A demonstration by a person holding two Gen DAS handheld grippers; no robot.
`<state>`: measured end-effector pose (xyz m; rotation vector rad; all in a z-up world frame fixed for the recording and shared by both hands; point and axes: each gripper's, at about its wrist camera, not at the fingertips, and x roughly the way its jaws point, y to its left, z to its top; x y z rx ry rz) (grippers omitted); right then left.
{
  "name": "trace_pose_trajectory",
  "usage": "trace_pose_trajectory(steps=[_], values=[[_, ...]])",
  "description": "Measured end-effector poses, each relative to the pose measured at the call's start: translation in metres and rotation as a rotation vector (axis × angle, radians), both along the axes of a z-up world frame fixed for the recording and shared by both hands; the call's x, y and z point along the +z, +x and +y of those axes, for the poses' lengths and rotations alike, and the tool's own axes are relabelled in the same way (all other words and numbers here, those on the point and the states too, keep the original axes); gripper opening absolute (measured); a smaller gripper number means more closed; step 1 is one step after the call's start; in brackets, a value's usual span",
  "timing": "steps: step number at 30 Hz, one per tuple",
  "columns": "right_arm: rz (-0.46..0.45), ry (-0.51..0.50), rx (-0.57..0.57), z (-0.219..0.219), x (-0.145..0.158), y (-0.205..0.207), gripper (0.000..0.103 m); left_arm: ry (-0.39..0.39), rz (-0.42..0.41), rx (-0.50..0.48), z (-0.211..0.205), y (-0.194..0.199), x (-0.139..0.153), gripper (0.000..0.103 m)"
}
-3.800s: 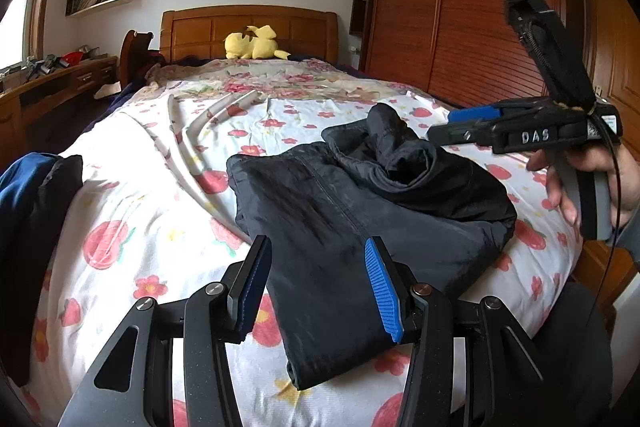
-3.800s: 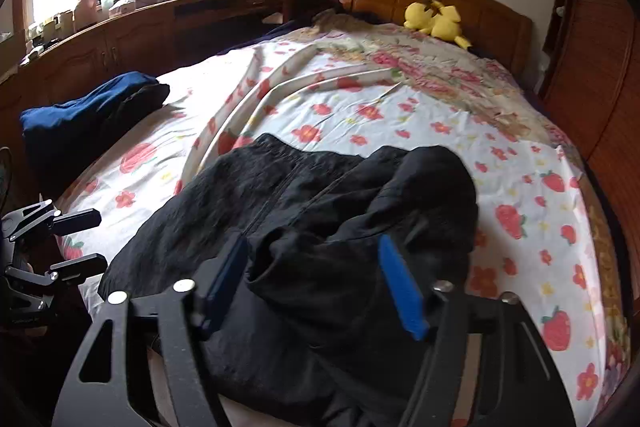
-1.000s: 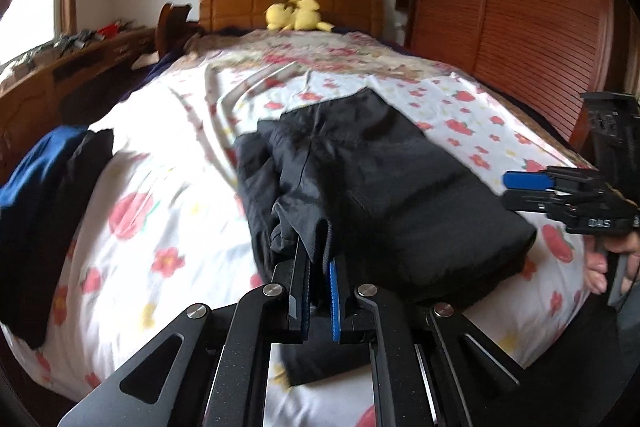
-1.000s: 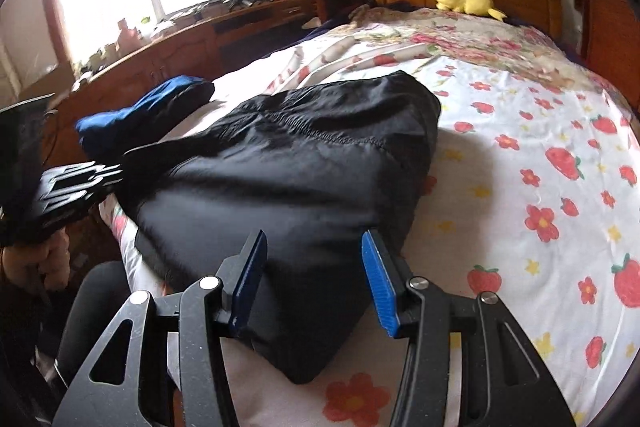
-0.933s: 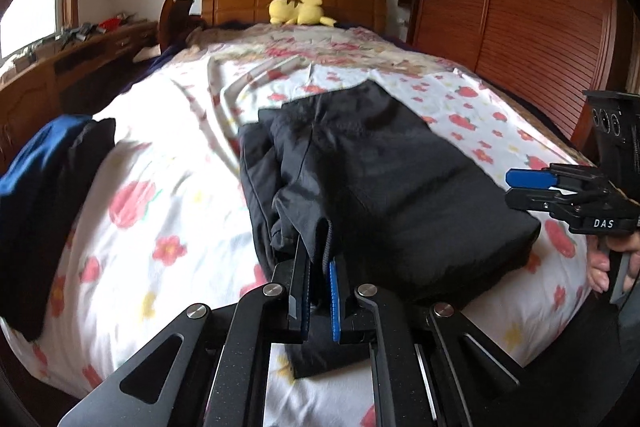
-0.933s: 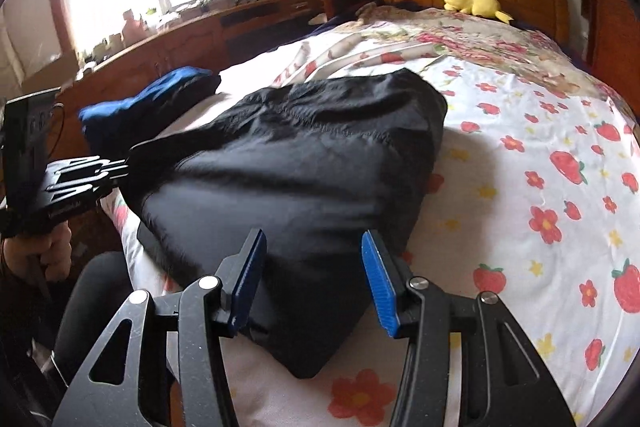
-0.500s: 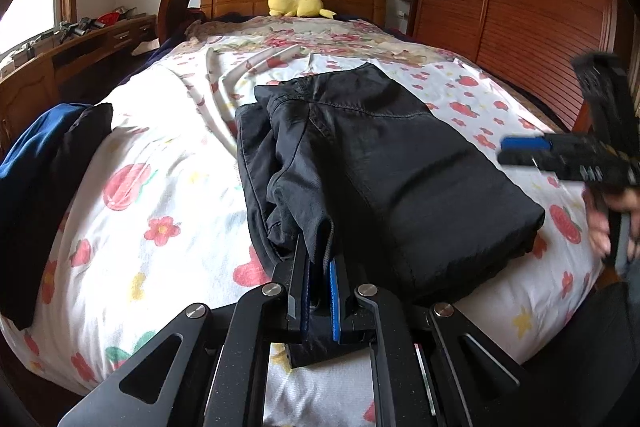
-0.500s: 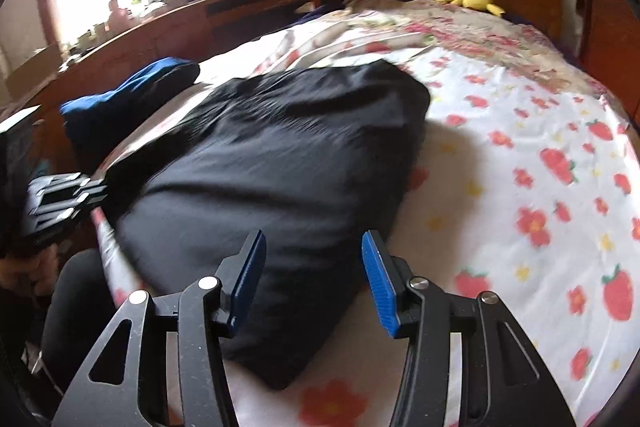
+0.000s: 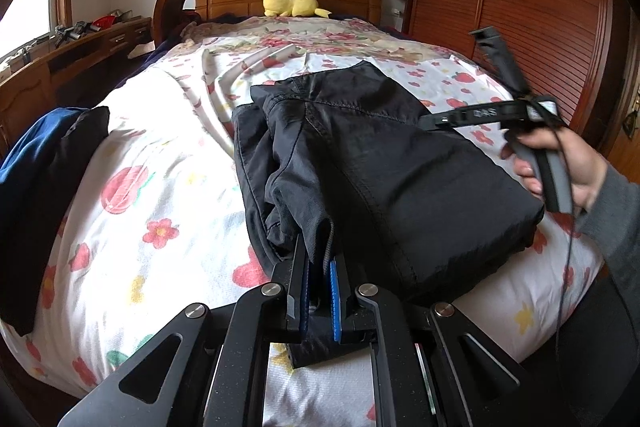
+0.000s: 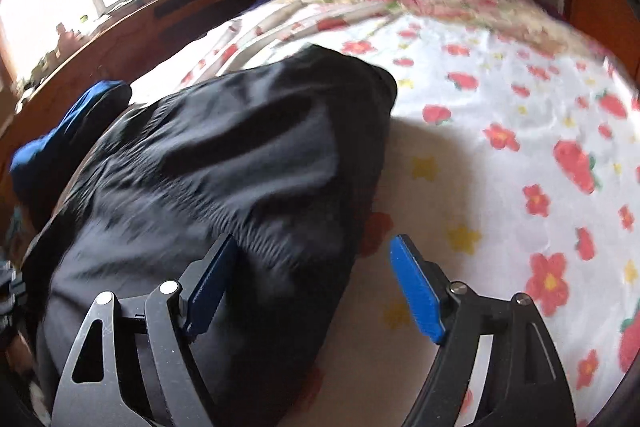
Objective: Fold large clothes
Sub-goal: 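Close the right tool on the jacket while the left tool keeps holding it, then lift the folded jacket with both tools and carry it toward the blue garment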
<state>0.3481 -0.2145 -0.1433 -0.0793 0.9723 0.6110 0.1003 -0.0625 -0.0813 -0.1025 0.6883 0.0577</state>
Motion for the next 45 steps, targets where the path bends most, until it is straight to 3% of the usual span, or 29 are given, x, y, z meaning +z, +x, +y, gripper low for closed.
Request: trace_pose_trajectory(steps=[11, 18, 24, 28, 33, 38, 40, 45], values=[[0.184, 0.132, -0.002, 0.004, -0.036, 0.043, 0.079, 0.006, 0.014, 0.014, -0.001, -0.005, 0.005, 0.011], [0.197, 0.219, 0.035, -0.001, -0.028, 0.034, 0.042, 0.028, 0.023, 0.030, -0.003, -0.032, 0.015, 0.013], [0.169, 0.233, 0.045, -0.012, -0.013, 0.015, 0.031, 0.038, 0.038, 0.020, -0.003, -0.042, 0.009, 0.022], [0.163, 0.218, 0.040, -0.015, -0.010, 0.002, 0.031, -0.005, 0.075, 0.013, 0.003, -0.038, 0.000, 0.030], [0.138, 0.179, 0.037, -0.013, -0.010, 0.005, 0.031, -0.029, 0.103, 0.033, 0.008, -0.029, -0.011, 0.031], [0.138, 0.150, 0.025, -0.008, -0.017, 0.014, 0.043, -0.030, 0.109, 0.030, 0.007, -0.024, -0.015, 0.031], [0.143, 0.141, 0.018, -0.006, -0.021, 0.018, 0.054, -0.022, 0.114, 0.032, 0.008, -0.022, -0.017, 0.032], [0.160, 0.156, 0.002, -0.003, -0.029, 0.033, 0.063, -0.021, 0.120, 0.026, 0.007, -0.020, -0.018, 0.032]])
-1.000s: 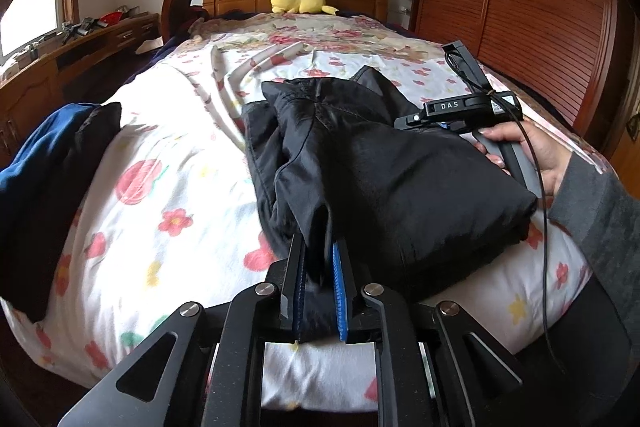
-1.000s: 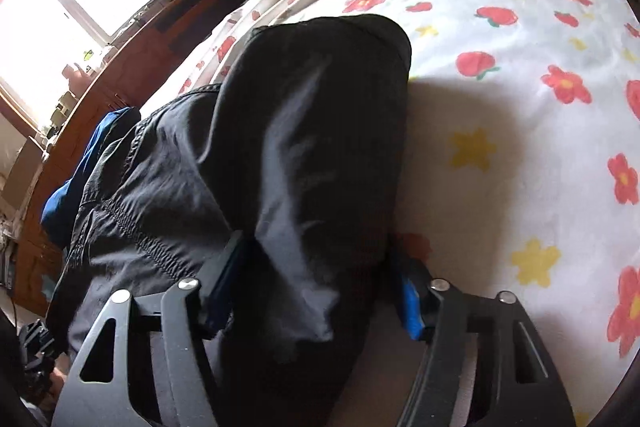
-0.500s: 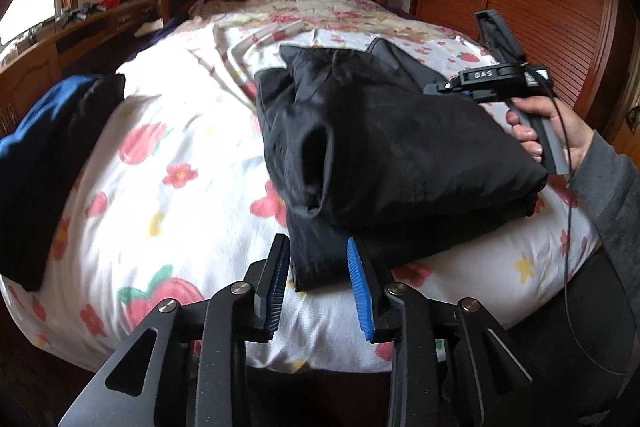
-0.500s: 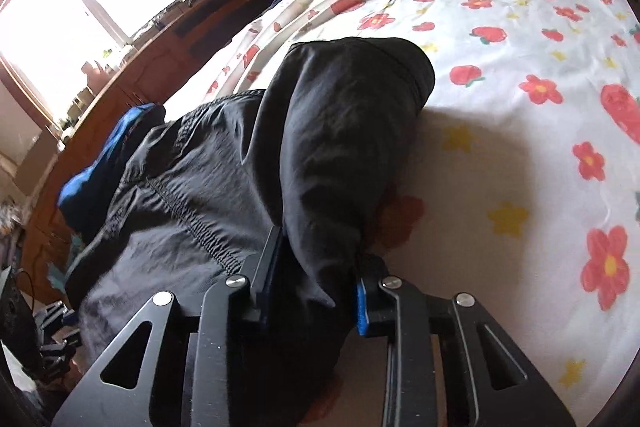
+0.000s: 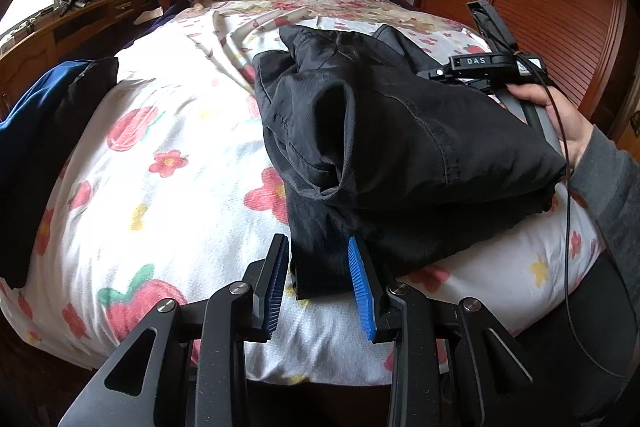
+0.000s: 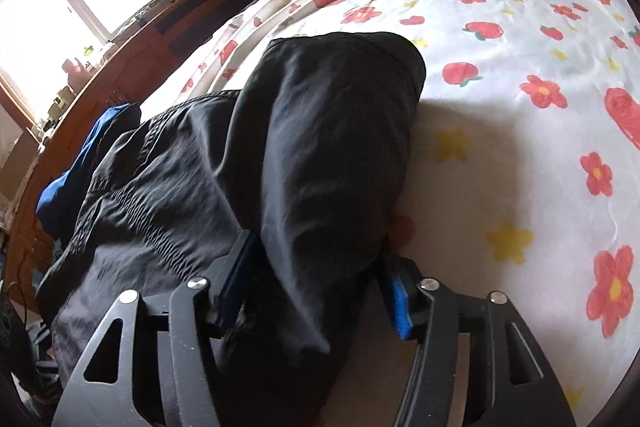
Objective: Fold large clothes
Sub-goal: 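Lift the folded jacket with both tools and carry it toward the blue garment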
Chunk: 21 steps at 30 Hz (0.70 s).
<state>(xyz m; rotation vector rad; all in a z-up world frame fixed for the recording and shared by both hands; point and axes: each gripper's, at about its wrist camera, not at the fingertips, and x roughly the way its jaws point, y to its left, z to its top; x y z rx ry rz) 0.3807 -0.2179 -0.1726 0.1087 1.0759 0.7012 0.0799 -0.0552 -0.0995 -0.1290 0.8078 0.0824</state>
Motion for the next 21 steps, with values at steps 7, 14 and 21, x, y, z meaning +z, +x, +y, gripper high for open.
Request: trace_pose_trajectory(steps=[7, 14, 21], values=[[0.031, 0.035, -0.009, 0.008, -0.011, 0.013, 0.069, -0.003, 0.004, -0.011, -0.003, 0.005, -0.006, 0.033], [0.006, 0.097, 0.012, 0.006, 0.000, 0.008, 0.034, -0.030, -0.034, -0.046, -0.002, 0.007, -0.003, 0.007], [-0.160, 0.154, -0.014, 0.007, 0.044, -0.025, 0.024, -0.018, -0.147, -0.009, 0.016, -0.008, 0.027, 0.006]])
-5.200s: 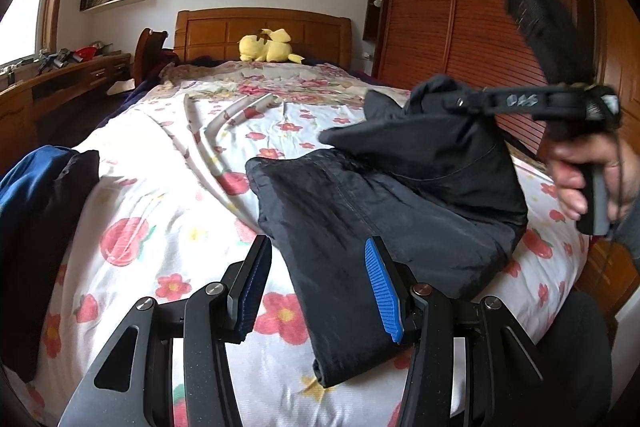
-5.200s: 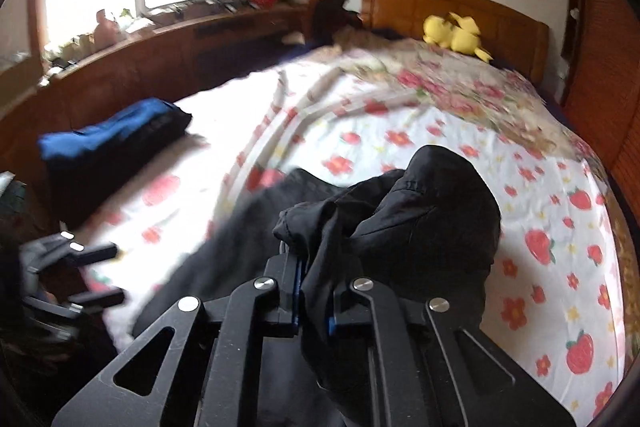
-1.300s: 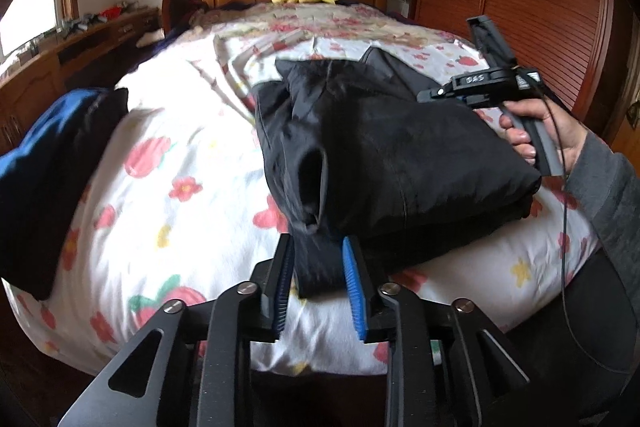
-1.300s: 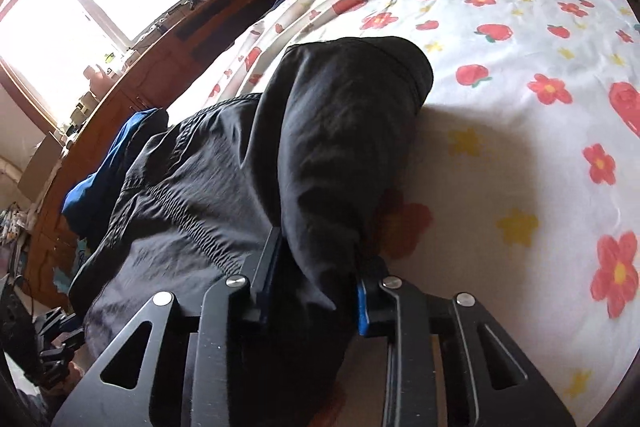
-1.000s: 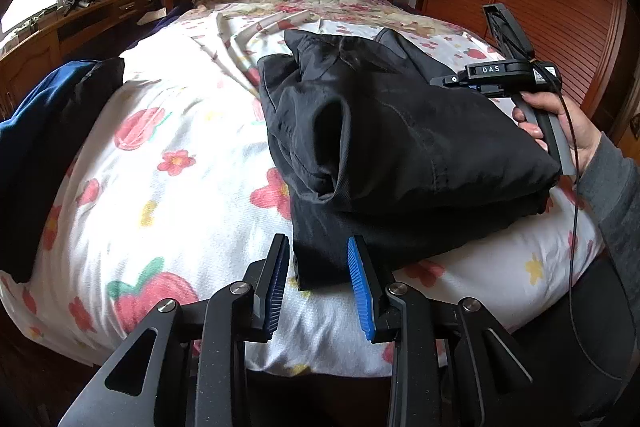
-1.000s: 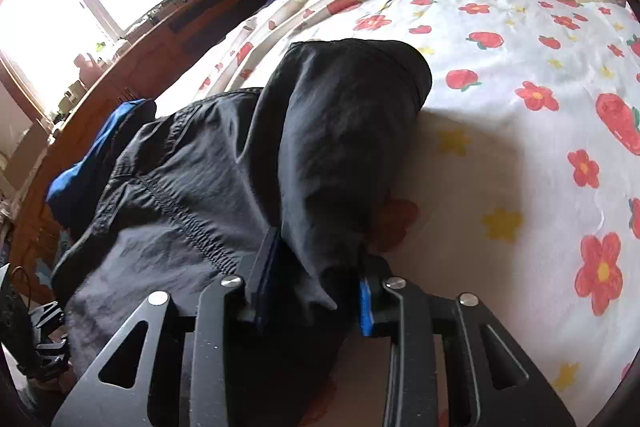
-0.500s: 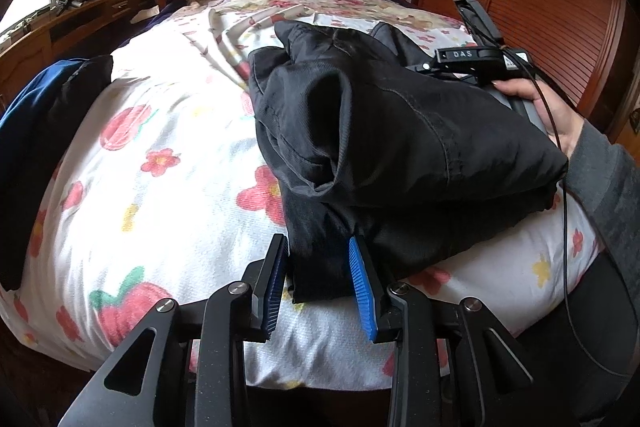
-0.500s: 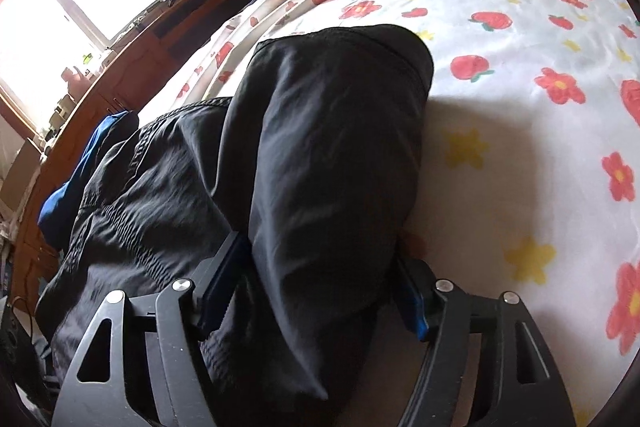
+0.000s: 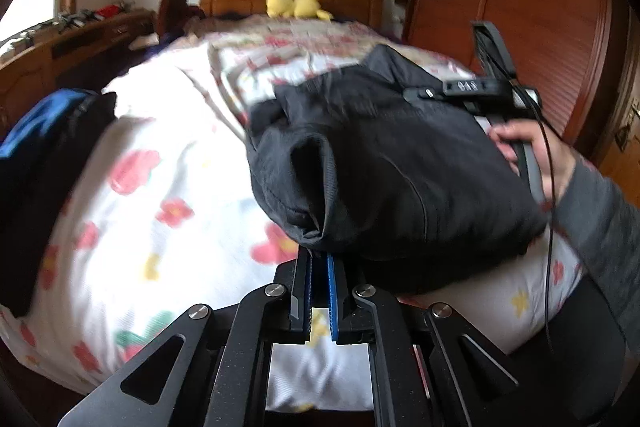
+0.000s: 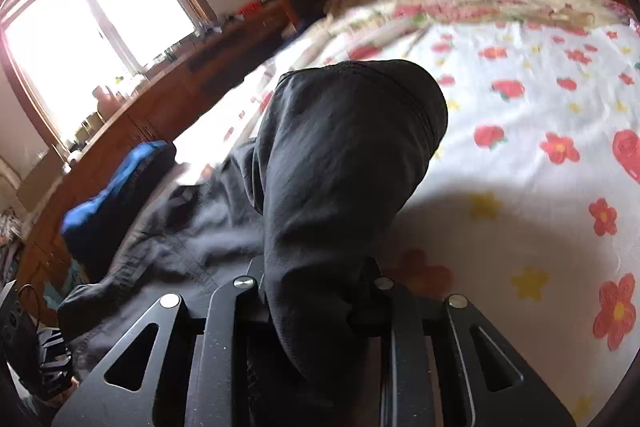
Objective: Fold large clothes
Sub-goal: 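Lift the folded jacket with both tools and carry it toward the blue garment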
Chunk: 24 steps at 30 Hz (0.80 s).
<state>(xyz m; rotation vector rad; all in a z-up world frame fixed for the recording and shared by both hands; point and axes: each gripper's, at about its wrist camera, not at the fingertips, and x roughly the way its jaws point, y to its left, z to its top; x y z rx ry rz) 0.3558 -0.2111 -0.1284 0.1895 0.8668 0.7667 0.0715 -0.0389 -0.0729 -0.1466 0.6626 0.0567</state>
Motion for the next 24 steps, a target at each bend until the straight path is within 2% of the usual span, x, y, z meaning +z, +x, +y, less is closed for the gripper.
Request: trace_pose_trajectory(steps=[6, 12, 19, 24], values=[[-0.046, -0.021, 0.024, 0.036, 0.027, -0.017, 0.023, 0.028, -0.085, 0.049, 0.037, -0.015, 0.023, 0.005], [-0.087, -0.022, 0.057, 0.104, 0.066, -0.015, 0.023, 0.075, -0.183, 0.111, 0.089, -0.042, 0.058, 0.004], [-0.160, 0.008, 0.167, 0.234, 0.122, -0.023, 0.023, 0.164, -0.262, 0.270, 0.189, -0.086, 0.116, 0.004], [-0.182, 0.046, 0.255, 0.340, 0.150, -0.033, 0.023, 0.242, -0.253, 0.417, 0.264, -0.122, 0.145, 0.004]])
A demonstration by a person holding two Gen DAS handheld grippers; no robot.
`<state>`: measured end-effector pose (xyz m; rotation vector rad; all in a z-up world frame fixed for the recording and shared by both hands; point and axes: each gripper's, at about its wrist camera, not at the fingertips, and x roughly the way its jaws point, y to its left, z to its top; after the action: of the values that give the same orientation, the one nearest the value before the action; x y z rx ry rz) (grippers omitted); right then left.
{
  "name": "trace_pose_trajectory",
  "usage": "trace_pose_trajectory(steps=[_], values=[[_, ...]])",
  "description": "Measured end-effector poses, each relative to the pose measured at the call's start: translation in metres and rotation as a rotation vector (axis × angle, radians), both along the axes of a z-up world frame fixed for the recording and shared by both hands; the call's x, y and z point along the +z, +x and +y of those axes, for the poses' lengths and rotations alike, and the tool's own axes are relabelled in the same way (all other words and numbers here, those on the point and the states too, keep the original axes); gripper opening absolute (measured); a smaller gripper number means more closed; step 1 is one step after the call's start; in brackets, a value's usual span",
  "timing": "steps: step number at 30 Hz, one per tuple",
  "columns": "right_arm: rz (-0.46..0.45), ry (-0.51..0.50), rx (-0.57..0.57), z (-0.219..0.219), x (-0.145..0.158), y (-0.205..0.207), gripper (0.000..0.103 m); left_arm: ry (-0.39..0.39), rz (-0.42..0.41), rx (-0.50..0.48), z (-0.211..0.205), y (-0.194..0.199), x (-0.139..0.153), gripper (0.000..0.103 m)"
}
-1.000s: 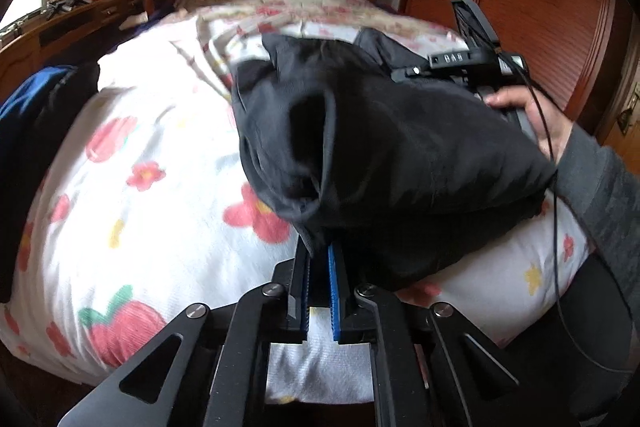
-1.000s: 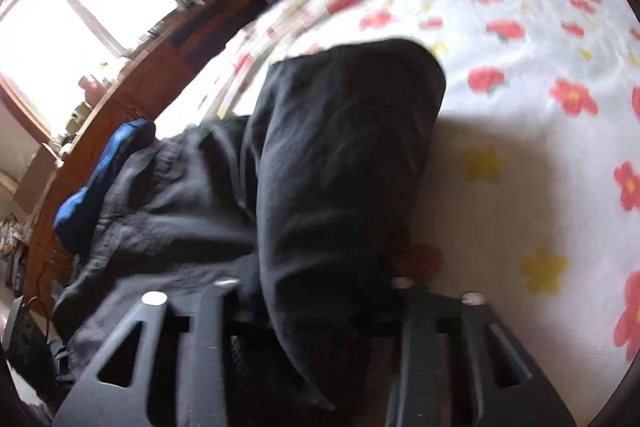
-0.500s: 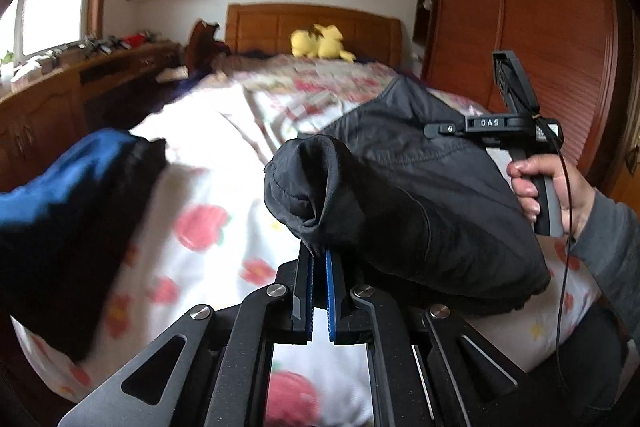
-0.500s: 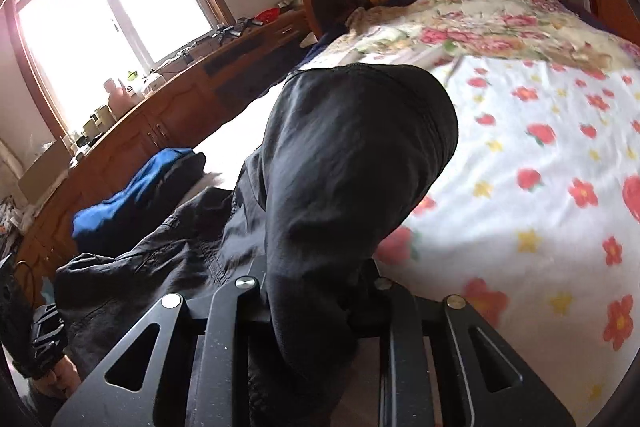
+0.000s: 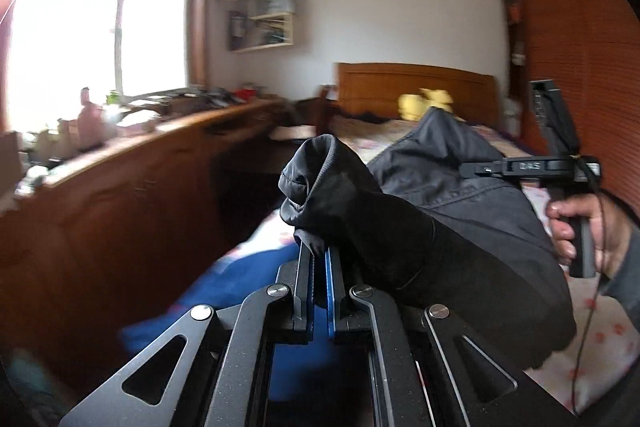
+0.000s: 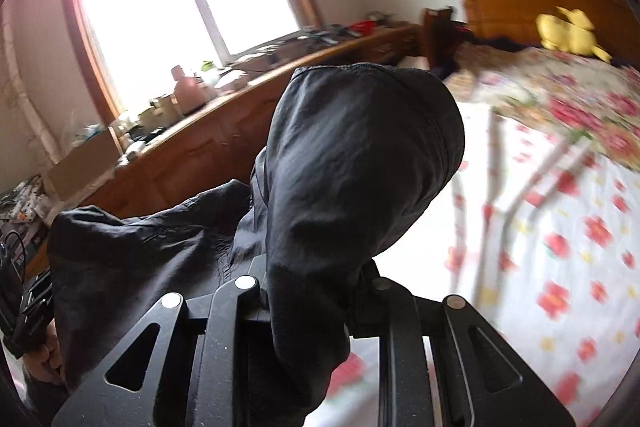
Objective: Fold large clothes
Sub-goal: 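Lift the folded jacket with both tools and carry it toward the blue garment, then lower the jacket beside the blue garment and open both tools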
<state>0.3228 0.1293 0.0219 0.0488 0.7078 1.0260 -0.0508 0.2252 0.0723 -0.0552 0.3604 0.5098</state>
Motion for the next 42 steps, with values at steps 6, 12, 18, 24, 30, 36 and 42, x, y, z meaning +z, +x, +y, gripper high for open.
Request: trace_pose_trajectory(steps=[6, 12, 18, 24, 30, 36, 42], values=[[0.054, -0.007, 0.054, 0.108, -0.007, -0.015, 0.024, 0.018, 0.080, 0.177, 0.076, -0.033, -0.008, 0.004], [0.112, -0.191, 0.074, 0.172, -0.071, -0.030, 0.028, -0.060, 0.158, 0.259, 0.114, -0.048, -0.052, 0.004], [0.108, -0.305, 0.111, 0.169, -0.094, -0.030, 0.048, -0.093, 0.174, 0.284, 0.124, -0.047, -0.052, 0.006], [0.084, -0.306, 0.129, 0.146, -0.086, -0.038, 0.054, -0.094, 0.206, 0.333, 0.106, -0.023, -0.035, 0.011], [0.124, -0.303, 0.103, 0.138, -0.093, -0.041, 0.054, -0.088, 0.224, 0.357, 0.100, -0.012, -0.029, 0.018], [0.071, -0.286, 0.134, 0.121, -0.078, -0.055, 0.056, -0.069, 0.187, 0.377, 0.090, -0.030, -0.018, 0.039], [-0.022, -0.240, 0.132, 0.080, -0.055, -0.082, 0.071, -0.014, 0.130, 0.336, 0.044, -0.036, 0.002, 0.064]])
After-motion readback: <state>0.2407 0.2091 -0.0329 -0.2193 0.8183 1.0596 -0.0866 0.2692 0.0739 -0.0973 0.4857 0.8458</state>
